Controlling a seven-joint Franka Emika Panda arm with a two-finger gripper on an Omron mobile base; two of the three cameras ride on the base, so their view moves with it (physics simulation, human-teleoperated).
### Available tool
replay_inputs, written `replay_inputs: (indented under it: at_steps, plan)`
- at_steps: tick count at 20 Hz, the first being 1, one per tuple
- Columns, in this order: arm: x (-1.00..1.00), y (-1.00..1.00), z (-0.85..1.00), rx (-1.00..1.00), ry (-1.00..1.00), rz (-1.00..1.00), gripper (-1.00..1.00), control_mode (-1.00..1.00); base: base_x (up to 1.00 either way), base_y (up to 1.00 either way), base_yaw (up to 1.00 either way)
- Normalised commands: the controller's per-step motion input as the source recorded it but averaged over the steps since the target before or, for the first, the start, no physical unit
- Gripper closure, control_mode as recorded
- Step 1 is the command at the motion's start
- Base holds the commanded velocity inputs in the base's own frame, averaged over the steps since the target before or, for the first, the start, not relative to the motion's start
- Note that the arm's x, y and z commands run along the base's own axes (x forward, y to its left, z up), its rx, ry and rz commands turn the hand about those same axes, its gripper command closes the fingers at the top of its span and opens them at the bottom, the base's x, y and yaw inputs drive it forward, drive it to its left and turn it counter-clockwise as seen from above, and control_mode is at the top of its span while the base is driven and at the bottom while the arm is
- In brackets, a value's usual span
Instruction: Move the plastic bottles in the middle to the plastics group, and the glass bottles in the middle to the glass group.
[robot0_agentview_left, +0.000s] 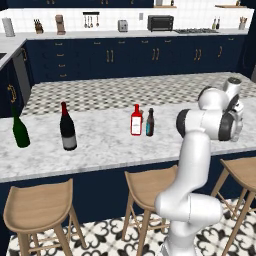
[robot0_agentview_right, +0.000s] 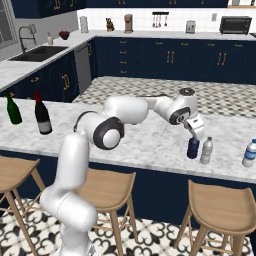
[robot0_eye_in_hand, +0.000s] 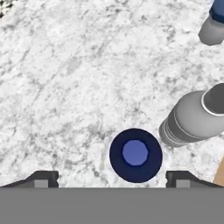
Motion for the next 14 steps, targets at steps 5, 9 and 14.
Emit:
replay_inputs:
  at_steps: [5, 9, 14]
  plan:
    - [-0.42, 0.54, 0.19, -0.02, 0.01, 0.27, -1.00, -1.00, 0.00, 0.00, 0.00]
    - [-0.34, 0.82, 0.08, -0.07, 0.02, 0.49, -1.00, -1.00, 0.00, 0.00, 0.00]
    - [-0.13, 0.95, 0.08, -0.11, 0.00, 0.53, -1.00, -1.00, 0.00, 0.00, 0.00]
